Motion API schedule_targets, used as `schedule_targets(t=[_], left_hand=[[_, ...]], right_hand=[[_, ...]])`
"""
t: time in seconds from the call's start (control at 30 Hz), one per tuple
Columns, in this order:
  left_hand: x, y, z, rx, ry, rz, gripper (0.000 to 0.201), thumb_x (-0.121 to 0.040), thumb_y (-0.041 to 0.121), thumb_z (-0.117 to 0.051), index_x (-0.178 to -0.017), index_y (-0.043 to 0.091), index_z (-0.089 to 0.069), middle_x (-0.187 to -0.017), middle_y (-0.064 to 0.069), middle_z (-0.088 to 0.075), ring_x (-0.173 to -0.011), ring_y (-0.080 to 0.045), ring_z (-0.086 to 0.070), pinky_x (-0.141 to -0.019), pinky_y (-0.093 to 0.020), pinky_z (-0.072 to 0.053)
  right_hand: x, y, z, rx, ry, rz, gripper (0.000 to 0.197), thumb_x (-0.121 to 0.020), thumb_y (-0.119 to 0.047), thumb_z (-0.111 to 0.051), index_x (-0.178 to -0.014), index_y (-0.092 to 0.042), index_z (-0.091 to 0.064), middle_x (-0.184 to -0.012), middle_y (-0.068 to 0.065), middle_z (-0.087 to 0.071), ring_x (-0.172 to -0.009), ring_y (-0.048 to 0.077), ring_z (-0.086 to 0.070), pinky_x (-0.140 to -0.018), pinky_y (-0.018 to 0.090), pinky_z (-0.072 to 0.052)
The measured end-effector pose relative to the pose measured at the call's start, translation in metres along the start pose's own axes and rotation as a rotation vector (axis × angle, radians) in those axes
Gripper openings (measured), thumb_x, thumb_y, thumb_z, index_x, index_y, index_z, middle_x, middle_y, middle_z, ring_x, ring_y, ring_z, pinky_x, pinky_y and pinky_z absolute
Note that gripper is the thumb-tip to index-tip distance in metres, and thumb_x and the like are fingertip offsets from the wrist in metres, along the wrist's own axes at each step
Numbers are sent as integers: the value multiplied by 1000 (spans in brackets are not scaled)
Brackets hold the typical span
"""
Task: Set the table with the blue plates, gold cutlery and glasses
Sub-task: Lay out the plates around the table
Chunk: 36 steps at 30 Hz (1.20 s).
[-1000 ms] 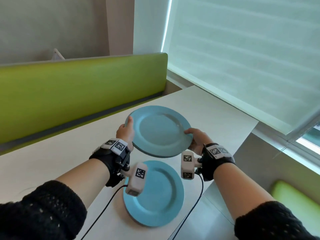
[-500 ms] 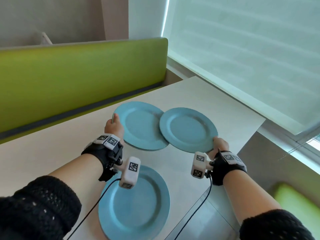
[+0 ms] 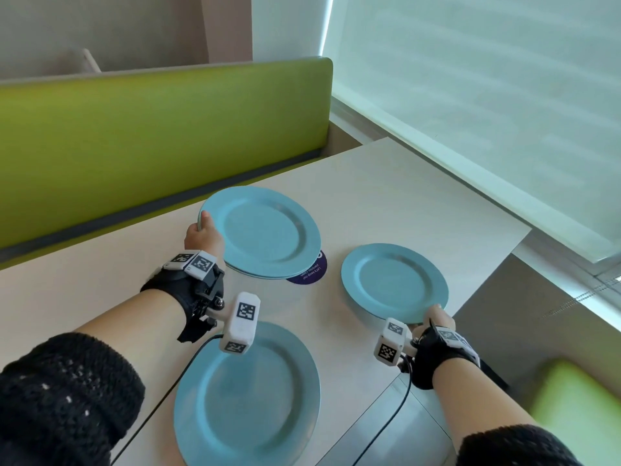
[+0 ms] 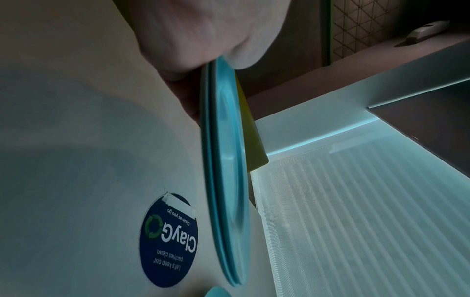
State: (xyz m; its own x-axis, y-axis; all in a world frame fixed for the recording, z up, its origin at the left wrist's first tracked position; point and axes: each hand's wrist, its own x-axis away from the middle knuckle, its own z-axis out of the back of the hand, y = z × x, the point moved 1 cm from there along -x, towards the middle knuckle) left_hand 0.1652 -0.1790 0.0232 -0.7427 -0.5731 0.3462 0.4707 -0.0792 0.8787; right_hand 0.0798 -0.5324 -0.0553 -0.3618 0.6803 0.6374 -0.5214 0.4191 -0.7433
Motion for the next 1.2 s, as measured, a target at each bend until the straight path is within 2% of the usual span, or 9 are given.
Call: schedule_targets(t=[0.07, 0.13, 0.33, 0.53, 0.63, 0.8, 0.93, 1.03, 1.2], left_hand=[[1, 0, -3, 3, -1, -3, 55, -101, 42, -28, -136, 3, -44, -141, -19, -47, -127, -36, -46, -100, -36, -36], [1, 0, -6, 5, -2, -4, 55, -101, 43, -28, -136, 3, -44, -141, -19, -47, -127, -36, -46, -100, -37, -37], [5, -2, -18, 19, -15, 1, 56, -100, 45, -29, -135, 4, -45, -140, -19, -48, -125, -37, -48, -101, -39, -38], [12, -3, -28, 20, -22, -1, 58, -99, 46, -29, -133, 3, -48, -137, -19, -50, -123, -37, -50, -100, -39, -39], [17, -3, -33, 34, -35, 0, 58, -99, 47, -29, -132, 3, -48, -136, -19, -51, -122, -37, -50, -99, -39, -40], [23, -5, -32, 43, -60, 22, 60, -99, 48, -28, -135, 4, -46, -138, -16, -50, -123, -36, -50, -97, -38, -41], [22, -7, -23, 71, -111, 86, 68, -98, 54, -22, -132, 1, -48, -126, -14, -55, -117, -35, -54, -84, -36, -43], [20, -10, -13, 127, -163, 152, 72, -95, 58, -24, -131, 1, -48, -117, -15, -58, -105, -34, -59, -77, -36, -49], [5, -12, 21, 219, -213, 215, 64, -93, 58, -34, -134, 11, -49, -129, -11, -59, -112, -35, -60, -94, -44, -50]], right_hand=[[-5, -1, 0, 30, 21, 30, 41, -98, -23, -40, -127, 4, -49, -115, 12, -59, -98, 31, -59, -81, 35, -49], [-14, 0, 1, 37, 21, 15, 45, -97, -29, -43, -128, 3, -49, -119, 11, -59, -105, 36, -59, -91, 43, -50], [-19, -1, 4, 204, 7, 9, 66, -87, -45, -56, -134, 0, -44, -118, 15, -58, -108, 35, -59, -92, 43, -47], [-23, -9, 1, 347, -20, 20, 73, -79, -42, -65, -135, -2, -43, -116, 15, -60, -96, 32, -60, -69, 36, -46], [-21, -13, -1, 464, -8, 44, 80, -72, -48, -65, -135, -4, -41, -122, 15, -57, -104, 32, -60, -81, 39, -48], [-2, -26, -15, 644, 98, 132, 65, -81, -30, -57, -135, -3, -32, -135, 22, -41, -121, 37, -46, -97, 41, -39], [28, -28, -63, 576, -222, 370, 59, -89, -44, -55, -132, -6, -43, -125, 13, -56, -115, 31, -55, -98, 41, -45], [70, -22, -100, 478, -472, 374, 35, -93, -47, -46, -86, -15, -56, -87, 6, -58, -86, 27, -60, -79, 37, -51], [121, -11, -128, 578, -471, 488, 37, -93, -29, -50, -117, -2, -59, -117, 15, -63, -109, 31, -59, -93, 36, -47]])
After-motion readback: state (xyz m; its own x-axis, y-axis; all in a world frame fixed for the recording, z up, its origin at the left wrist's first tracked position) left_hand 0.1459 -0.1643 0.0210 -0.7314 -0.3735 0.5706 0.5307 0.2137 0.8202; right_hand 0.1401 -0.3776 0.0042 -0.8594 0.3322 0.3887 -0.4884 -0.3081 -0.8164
